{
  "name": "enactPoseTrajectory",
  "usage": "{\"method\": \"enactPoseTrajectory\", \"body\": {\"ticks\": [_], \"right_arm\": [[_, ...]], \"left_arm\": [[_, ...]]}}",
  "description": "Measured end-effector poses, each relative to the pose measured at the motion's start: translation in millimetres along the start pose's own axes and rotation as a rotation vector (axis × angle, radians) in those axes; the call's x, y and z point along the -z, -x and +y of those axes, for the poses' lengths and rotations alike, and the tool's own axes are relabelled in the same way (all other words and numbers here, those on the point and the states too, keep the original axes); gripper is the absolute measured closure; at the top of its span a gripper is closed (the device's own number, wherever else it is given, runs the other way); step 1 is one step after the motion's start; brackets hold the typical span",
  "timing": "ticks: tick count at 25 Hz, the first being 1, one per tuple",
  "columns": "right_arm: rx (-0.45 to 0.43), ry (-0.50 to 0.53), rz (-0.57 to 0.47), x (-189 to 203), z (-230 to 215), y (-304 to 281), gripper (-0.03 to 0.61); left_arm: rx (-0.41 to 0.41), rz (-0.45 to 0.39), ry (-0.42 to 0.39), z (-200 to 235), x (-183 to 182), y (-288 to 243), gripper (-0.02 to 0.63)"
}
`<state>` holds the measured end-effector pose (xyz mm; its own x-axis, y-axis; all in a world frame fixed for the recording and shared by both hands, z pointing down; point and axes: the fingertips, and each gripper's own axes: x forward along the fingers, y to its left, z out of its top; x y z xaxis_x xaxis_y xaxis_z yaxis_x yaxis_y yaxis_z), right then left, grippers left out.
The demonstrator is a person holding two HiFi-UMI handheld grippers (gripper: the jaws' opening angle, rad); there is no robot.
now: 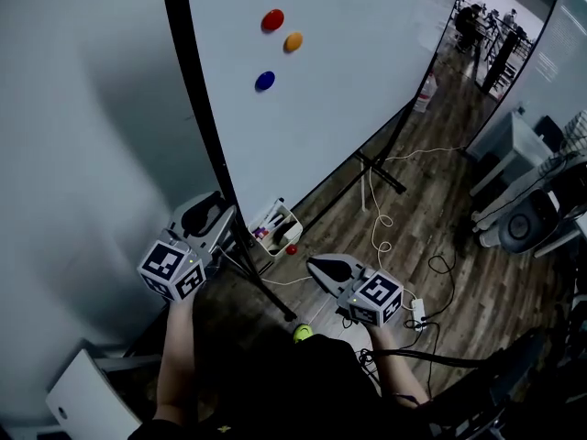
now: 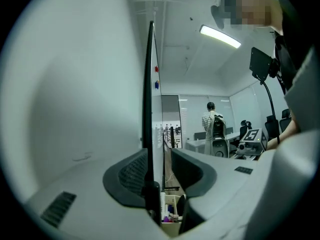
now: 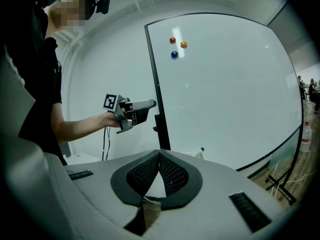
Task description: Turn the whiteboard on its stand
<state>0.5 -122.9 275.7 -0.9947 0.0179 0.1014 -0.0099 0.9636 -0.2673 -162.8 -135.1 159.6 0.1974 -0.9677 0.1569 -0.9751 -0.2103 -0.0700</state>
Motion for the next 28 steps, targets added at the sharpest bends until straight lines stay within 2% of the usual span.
{"method": "enactPoseTrajectory", "body": {"ticks": [7, 13, 16, 21, 25, 28], "right_arm": [[-0.043, -0.012, 0.017, -4.7, -33.4, -2.0, 0.578], [-0.034, -0.013, 0.022, -8.7, -43.9, -20.2, 0.578], [0.011, -0.012, 0.025, -9.3, -46.1, -29.3, 0.578], [0.088, -0.037, 0.005, -17.2, -30.4, -38.5, 0.578], [0.152, -0.044, -0.012, -16.4, -27.1, -39.1, 0.578], [0.202, -0.052, -0.017, -5.3, -29.6, -37.6, 0.578]], "left_arm": [[-0.045, 0.010, -0.043, 15.5, -13.4, -22.3, 0.434], [0.011, 0.021, -0.083, 23.2, -26.9, -42.3, 0.422], [0.053, -0.001, -0.102, 29.2, -34.6, -49.8, 0.422], [0.152, 0.026, -0.150, 26.2, -41.5, -52.4, 0.426], [0.226, 0.033, -0.165, 16.0, -43.0, -59.3, 0.479], [0.241, 0.044, -0.195, 12.8, -36.4, -67.9, 0.488]]}}
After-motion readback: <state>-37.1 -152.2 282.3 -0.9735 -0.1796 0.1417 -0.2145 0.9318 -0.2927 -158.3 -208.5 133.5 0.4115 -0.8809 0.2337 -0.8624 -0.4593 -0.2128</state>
